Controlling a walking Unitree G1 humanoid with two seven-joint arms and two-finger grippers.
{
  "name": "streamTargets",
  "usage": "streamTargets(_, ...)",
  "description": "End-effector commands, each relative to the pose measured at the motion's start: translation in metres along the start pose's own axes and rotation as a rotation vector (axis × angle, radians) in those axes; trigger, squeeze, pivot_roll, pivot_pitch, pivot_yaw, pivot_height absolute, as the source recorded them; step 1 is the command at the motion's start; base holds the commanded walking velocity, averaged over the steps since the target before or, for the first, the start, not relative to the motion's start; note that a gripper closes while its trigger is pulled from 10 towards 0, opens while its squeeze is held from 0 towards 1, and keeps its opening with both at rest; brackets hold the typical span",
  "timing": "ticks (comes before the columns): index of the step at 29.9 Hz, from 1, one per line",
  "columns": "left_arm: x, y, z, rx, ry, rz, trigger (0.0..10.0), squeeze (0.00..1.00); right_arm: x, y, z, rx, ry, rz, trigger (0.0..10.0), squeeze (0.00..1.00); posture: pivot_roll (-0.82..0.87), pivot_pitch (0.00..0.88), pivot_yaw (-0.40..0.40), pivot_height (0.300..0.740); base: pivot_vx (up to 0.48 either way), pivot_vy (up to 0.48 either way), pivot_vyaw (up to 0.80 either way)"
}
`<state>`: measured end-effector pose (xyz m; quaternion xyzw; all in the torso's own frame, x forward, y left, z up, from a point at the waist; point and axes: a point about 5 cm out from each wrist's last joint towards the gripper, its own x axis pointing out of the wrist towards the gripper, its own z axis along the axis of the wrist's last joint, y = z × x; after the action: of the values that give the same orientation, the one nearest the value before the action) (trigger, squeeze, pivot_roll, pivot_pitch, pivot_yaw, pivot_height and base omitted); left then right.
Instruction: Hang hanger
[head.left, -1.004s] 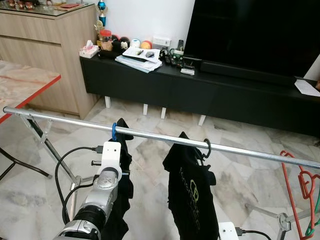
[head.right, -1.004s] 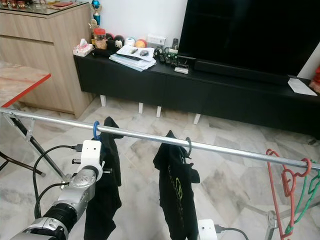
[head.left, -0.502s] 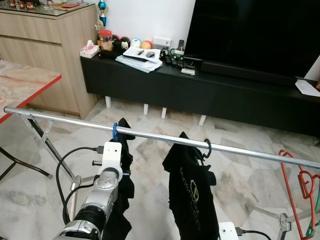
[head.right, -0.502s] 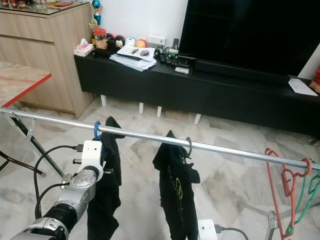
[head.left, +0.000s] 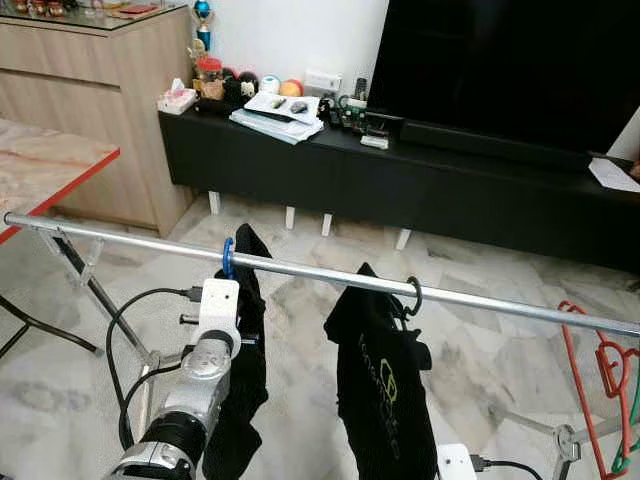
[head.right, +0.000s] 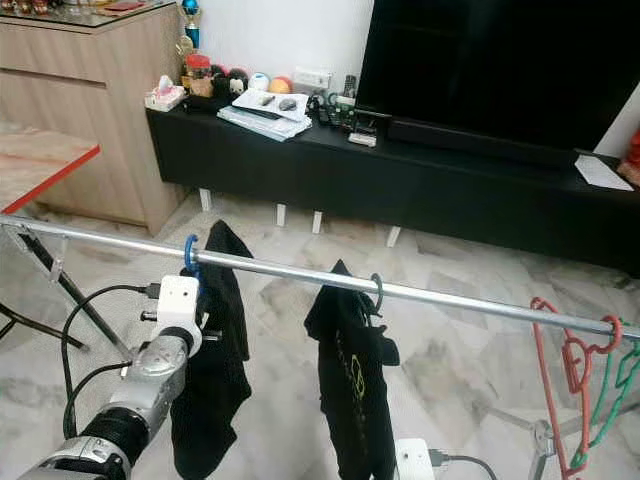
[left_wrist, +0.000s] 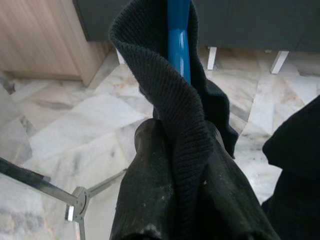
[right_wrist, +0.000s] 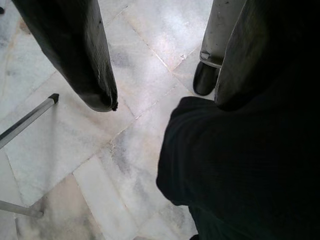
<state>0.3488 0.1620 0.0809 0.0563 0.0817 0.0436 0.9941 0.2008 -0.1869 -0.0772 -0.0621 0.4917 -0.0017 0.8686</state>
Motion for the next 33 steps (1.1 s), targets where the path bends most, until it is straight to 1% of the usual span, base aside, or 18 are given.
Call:
streamTargets(1,-0.001,-0.003,0.014,0.044,-0.091,-0.036,0.0,0.0,0.0,-0.003,0.002,0.011,-0.007,-0.012,10.0,0.0,0.12,0.0,-0.113,0.74,0.0,0.0,0.0)
streamTargets(4,-0.006,0.0,0.013,0.07,-0.111,-0.057,0.0,0.0,0.0,-0.002,0.001,0.021,-0.007,-0.016,10.0,0.0,0.12,0.0,-0.106,0.74,0.0,0.0,0.0)
streamTargets(5,-0.01,0.004,0.011,0.083,-0.12,-0.064,0.0,0.0,0.0,-0.002,0.001,0.022,-0.006,-0.016,10.0,0.0,0.12,0.0,-0.105,0.74,0.0,0.0,0.0)
streamTargets(9,-0.018,0.011,0.009,0.097,-0.145,-0.077,0.0,0.0,0.0,-0.003,0.0,0.019,-0.004,-0.018,10.0,0.0,0.13,0.0,-0.102,0.74,0.0,0.0,0.0)
streamTargets(12,-0.026,0.015,0.012,0.097,-0.181,-0.082,0.0,0.0,0.0,-0.003,0.0,0.021,-0.004,-0.02,10.0,0.0,0.13,0.0,-0.1,0.74,0.0,0.0,0.0)
streamTargets(18,-0.037,0.019,0.015,0.111,-0.208,-0.094,0.0,0.0,0.0,-0.004,0.0,0.022,-0.004,-0.022,10.0,0.0,0.13,0.0,-0.097,0.74,0.0,0.0,0.0)
streamTargets(20,-0.041,0.02,0.012,0.115,-0.206,-0.107,0.0,0.0,0.0,-0.004,-0.001,0.017,-0.004,-0.022,10.0,0.0,0.14,0.0,-0.098,0.74,0.0,0.0,0.0)
streamTargets(21,-0.044,0.021,0.006,0.129,-0.195,-0.112,0.0,0.0,0.0,-0.004,-0.001,0.014,-0.003,-0.021,10.0,0.0,0.13,0.0,-0.099,0.74,0.0,0.0,0.0)
streamTargets(22,-0.044,0.021,0.006,0.129,-0.195,-0.112,0.0,0.0,0.0,-0.004,-0.001,0.014,-0.003,-0.021,10.0,0.0,0.13,0.0,-0.099,0.74,0.0,0.0,0.0)
streamTargets(23,-0.05,0.024,-0.002,0.157,-0.175,-0.12,0.0,0.0,0.0,-0.004,-0.001,0.01,-0.001,-0.019,10.0,0.0,0.13,0.0,-0.096,0.74,0.0,0.0,0.0)
streamTargets(24,-0.054,0.026,-0.006,0.165,-0.164,-0.125,0.2,0.0,0.0,-0.004,-0.001,0.009,-0.001,-0.019,10.0,0.0,0.13,0.0,-0.094,0.74,0.0,0.0,0.0)
streamTargets(25,-0.057,0.027,-0.009,0.162,-0.157,-0.131,2.5,0.0,0.0,-0.005,-0.001,0.008,-0.001,-0.019,10.0,0.0,0.13,0.0,-0.093,0.74,0.0,0.0,0.0)
streamTargets(26,-0.06,0.028,-0.011,0.161,-0.151,-0.134,4.5,0.0,0.0,-0.005,-0.001,0.008,0.0,-0.019,10.0,0.0,0.13,0.0,-0.092,0.74,0.0,0.0,0.0)
streamTargets(27,-0.064,0.029,-0.013,0.161,-0.145,-0.137,10.0,0.0,0.0,-0.005,-0.002,0.007,0.0,-0.019,10.0,0.0,0.14,0.0,-0.09,0.74,0.0,0.0,0.0)
streamTargets(33,-0.075,0.035,-0.022,0.15,-0.114,-0.137,10.0,0.0,0.0,-0.005,-0.003,0.002,0.002,-0.02,10.0,0.0,0.14,0.0,-0.085,0.74,0.0,0.0,0.0)
